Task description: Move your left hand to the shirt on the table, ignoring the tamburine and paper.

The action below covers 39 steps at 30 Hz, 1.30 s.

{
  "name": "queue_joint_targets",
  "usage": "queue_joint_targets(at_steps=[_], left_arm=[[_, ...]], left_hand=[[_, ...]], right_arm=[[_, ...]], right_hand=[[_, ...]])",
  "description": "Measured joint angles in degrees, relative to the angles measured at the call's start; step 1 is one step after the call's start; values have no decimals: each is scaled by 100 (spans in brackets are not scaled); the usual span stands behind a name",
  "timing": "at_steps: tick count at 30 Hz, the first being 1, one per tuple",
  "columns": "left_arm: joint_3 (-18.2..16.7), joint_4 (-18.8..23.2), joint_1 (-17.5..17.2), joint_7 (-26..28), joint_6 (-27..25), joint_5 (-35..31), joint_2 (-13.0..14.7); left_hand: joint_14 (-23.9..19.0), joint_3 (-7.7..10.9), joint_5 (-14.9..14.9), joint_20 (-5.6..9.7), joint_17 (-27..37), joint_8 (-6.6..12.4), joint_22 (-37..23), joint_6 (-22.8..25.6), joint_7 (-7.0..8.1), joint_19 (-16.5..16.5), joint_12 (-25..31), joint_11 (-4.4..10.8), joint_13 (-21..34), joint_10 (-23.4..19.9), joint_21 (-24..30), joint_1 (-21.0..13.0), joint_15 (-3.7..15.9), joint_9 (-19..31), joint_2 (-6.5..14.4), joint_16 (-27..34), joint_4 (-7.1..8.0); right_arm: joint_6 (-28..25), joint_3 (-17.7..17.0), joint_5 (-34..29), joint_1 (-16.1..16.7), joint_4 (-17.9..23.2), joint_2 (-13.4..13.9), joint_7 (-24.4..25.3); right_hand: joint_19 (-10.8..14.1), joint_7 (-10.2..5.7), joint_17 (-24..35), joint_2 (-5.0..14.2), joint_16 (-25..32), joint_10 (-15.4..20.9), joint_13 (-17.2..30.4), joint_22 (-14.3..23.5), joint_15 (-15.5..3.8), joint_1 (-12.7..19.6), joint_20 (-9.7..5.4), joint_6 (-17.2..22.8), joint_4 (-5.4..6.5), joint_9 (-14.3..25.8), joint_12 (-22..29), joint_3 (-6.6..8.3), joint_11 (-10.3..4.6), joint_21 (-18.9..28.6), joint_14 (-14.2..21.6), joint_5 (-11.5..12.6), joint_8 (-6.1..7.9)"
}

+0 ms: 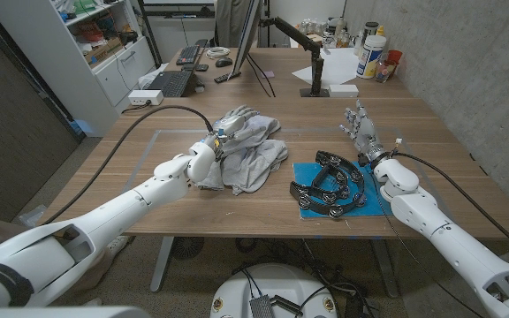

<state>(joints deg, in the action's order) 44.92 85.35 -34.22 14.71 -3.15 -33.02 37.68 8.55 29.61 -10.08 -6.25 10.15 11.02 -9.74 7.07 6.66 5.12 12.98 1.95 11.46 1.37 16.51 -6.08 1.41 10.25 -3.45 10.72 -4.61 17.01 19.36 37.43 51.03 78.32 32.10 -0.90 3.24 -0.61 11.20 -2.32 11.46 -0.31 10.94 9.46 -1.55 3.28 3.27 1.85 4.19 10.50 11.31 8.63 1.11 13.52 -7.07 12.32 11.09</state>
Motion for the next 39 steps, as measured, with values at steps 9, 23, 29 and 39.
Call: queue_joint_targets(at_steps=[9, 23, 29, 39], left_arm=[[25, -95, 27, 5, 67, 1, -10], [47, -248, 28, 142, 177, 1, -23], [66, -306, 29, 182, 192, -19, -33], [100, -389, 42, 258, 223, -43, -55]], left_hand=[[23, 8, 0, 0, 0, 0, 0, 0, 0, 1, 0, 0, 0, 0, -22, 0, 23, 0, 0, 0, -38], [30, -6, 0, 42, 0, -110, 0, -351, 82, -81, 0, 0, 1, 0, -106, -68, 30, 0, 22, 0, -102], [30, 3, 0, 64, 0, -110, 1, -351, 82, -104, 0, 0, 1, 0, -127, -68, 30, 0, 22, 0, -128], [30, 9, 0, 82, 0, -110, 1, -350, 82, -122, 0, 0, 1, 0, -149, -98, 30, 0, 52, 0, -133]], right_arm=[[-29, 0, 0, 10, 33, 5, 20], [-87, 38, -40, -21, 55, 5, 43], [-94, 52, -61, -50, 52, 5, 27], [-110, 59, -78, -67, 52, 29, 18]], right_hand=[[0, 10, 0, 47, 0, 0, 0, 0, 0, -47, 0, 52, 0, 0, 0, 0, 0, -44, 0, 0, 0], [-1, 21, 0, 46, 0, 11, 0, 0, 0, -46, 0, 102, 18, 0, 0, -17, 12, -44, 1, 0, 0], [-1, 21, 0, 46, 0, 11, 0, 0, 0, -46, 0, 102, 17, 0, 0, -17, 12, -83, 1, 0, 0], [21, 21, 0, 46, 0, 44, 0, 0, 2, -46, -21, 102, 17, 0, 0, -17, 44, -83, 0, 0, 0]])
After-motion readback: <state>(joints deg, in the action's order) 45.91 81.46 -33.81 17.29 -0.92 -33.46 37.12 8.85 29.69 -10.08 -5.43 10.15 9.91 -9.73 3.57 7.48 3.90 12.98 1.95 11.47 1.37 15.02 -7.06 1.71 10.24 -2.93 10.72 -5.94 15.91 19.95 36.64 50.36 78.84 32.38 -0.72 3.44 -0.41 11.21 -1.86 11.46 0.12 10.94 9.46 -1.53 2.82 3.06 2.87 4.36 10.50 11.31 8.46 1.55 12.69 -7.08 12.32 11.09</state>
